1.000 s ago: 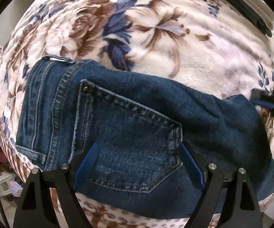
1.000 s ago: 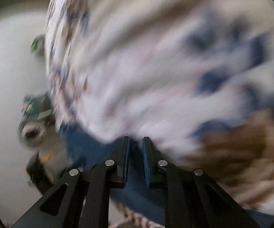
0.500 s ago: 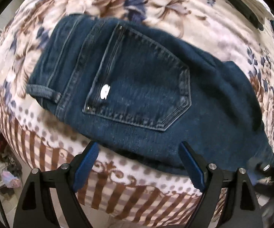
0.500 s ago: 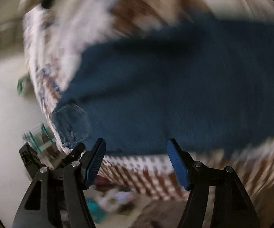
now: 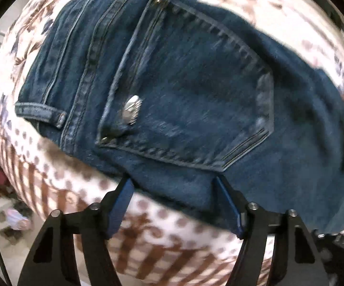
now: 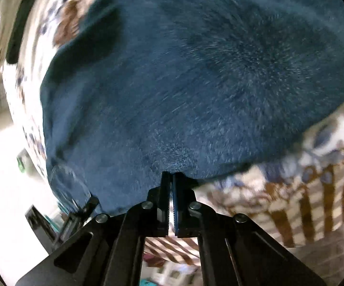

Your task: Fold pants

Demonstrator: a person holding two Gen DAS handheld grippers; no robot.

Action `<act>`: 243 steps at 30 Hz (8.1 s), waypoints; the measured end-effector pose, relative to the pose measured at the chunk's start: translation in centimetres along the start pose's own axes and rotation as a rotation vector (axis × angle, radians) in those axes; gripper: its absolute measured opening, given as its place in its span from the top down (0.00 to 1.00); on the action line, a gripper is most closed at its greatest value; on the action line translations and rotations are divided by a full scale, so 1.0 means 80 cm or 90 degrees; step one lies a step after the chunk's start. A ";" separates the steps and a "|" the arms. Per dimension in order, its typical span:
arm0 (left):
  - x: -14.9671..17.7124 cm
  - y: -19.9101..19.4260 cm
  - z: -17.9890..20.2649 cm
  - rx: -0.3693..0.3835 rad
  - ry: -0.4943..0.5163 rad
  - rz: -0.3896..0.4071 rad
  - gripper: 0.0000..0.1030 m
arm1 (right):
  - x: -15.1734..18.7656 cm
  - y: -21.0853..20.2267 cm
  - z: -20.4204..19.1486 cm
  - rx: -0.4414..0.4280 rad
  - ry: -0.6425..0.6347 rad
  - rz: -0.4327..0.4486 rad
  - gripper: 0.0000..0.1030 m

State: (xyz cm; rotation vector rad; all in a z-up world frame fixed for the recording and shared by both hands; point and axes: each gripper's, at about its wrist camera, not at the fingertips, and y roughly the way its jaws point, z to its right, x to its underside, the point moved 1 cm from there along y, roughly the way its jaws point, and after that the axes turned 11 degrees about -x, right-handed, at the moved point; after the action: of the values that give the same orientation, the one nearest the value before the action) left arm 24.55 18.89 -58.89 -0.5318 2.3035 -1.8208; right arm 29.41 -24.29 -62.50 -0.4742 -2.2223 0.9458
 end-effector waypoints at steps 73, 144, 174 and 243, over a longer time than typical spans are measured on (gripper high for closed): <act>0.071 -0.234 0.405 0.063 0.241 0.174 0.10 | -0.153 -0.441 0.141 -0.198 -0.174 0.515 0.93; 0.011 -0.076 0.017 0.107 -0.134 0.068 0.10 | -0.093 -0.043 -0.059 0.332 -0.377 0.126 0.18; -0.028 0.044 -0.112 0.505 -0.528 0.112 0.57 | -0.046 -0.007 -0.080 0.337 -0.299 0.086 0.16; -0.026 -0.182 0.236 0.194 0.034 0.176 0.03 | -0.090 -0.189 -0.016 -0.054 -0.307 0.111 0.87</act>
State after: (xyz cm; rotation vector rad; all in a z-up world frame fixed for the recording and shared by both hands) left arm 35.44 -0.33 -49.70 -0.1141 1.9566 -2.0079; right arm 34.40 -37.78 -53.86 -0.5286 -2.6959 1.1545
